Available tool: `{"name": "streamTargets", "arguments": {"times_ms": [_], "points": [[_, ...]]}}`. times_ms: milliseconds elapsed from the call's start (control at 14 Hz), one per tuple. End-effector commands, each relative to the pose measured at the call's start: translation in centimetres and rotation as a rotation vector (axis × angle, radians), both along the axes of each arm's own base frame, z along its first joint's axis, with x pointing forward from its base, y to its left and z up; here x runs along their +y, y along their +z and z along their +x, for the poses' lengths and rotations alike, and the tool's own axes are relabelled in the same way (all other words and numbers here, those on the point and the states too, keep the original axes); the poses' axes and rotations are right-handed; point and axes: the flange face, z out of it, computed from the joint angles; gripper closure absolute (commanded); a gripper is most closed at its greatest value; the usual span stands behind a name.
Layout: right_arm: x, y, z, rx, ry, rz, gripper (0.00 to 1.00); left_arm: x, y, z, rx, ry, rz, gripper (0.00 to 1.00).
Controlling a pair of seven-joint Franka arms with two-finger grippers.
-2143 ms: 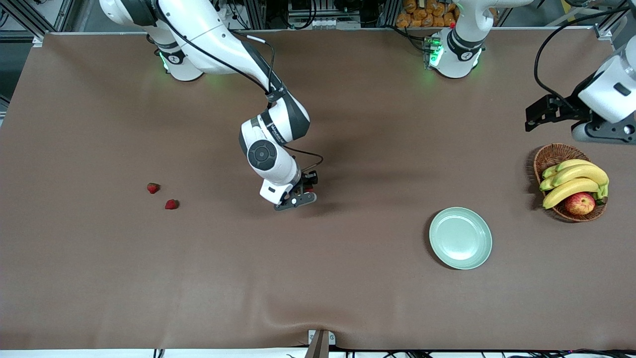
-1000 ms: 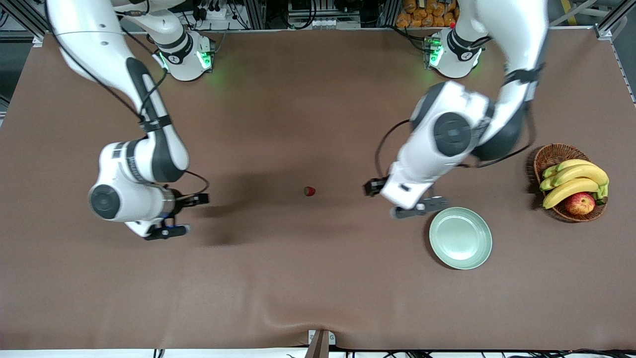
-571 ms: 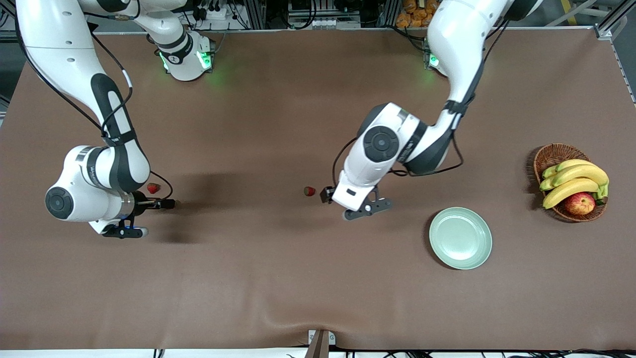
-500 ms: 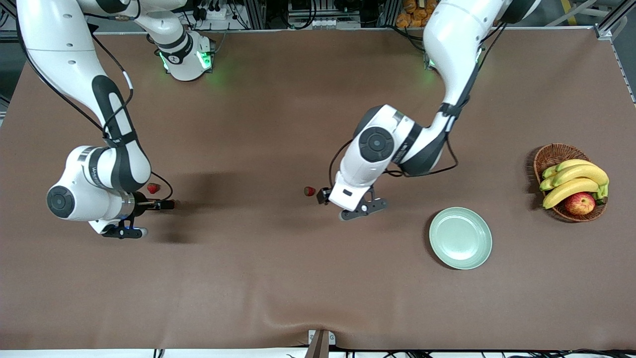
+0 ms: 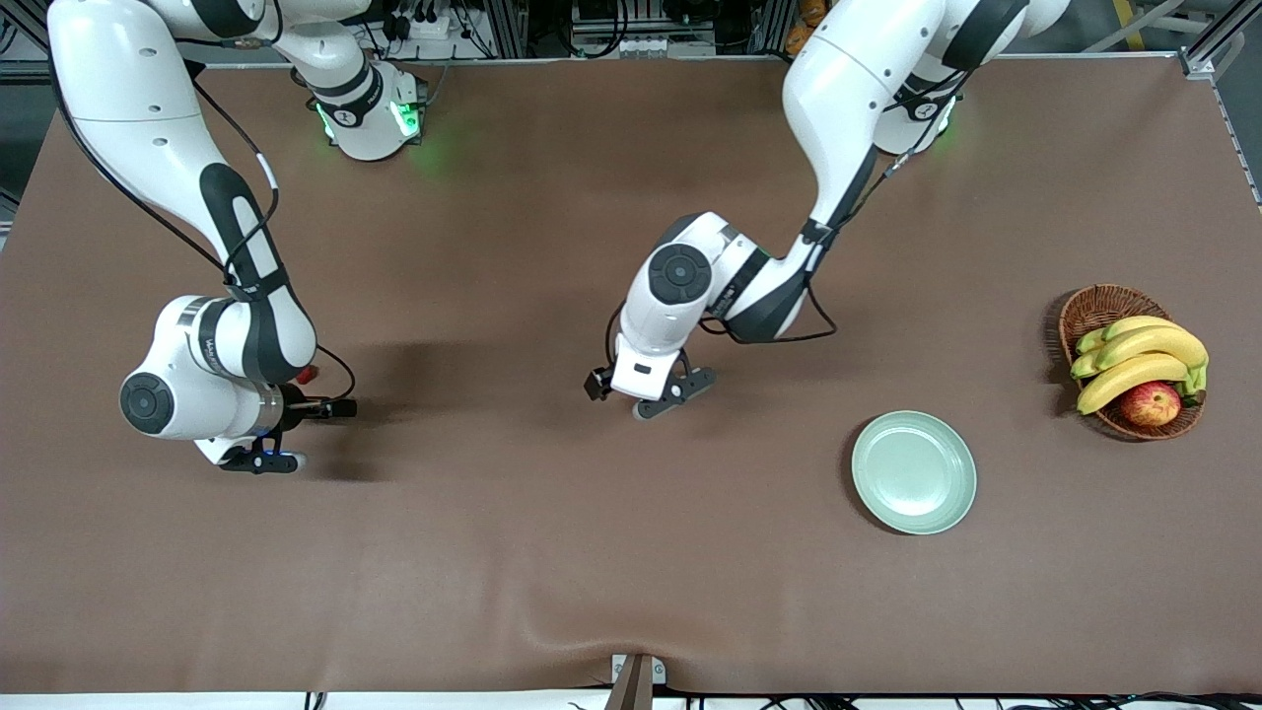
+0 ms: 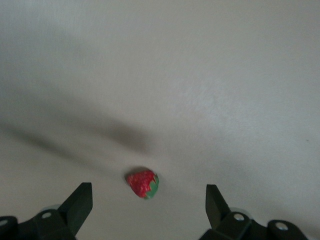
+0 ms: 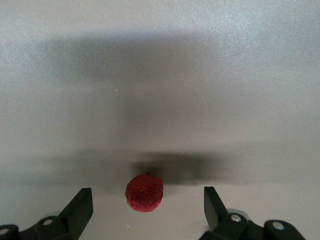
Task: Collect all strawberries into plate
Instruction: 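Lower the left gripper to the strawberry while the right gripper returns, then grasp the strawberry with the left gripper while the right gripper grasps another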
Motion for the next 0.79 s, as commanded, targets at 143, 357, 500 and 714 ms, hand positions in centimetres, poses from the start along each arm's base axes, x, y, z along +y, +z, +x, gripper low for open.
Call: {"name": "streamTargets", "arguments": {"times_ms": [143, 357, 500, 714], "points": [[0.4, -0.9, -0.5, 0.020, 0.011, -0.011, 0.20, -2.4, -2.2, -1.7, 0.031, 0.250, -0.006, 0.00], [0.6, -1.3, -0.6, 0.027, 0.017, -0.011, 0.31, -3.0, -4.1, -2.7, 0.032, 0.395, 0.032, 0.00], [0.8, -1.3, -0.7, 0.030, 0.019, -0.011, 0.47, -2.9, -4.8, -2.7, 0.033, 0.495, 0.040, 0.00], [1.3, -1.3, -0.9, 0.048, 0.029, -0.008, 0.81, -3.0, -5.1, -2.6, 0.032, 0.560, 0.016, 0.00]]}}
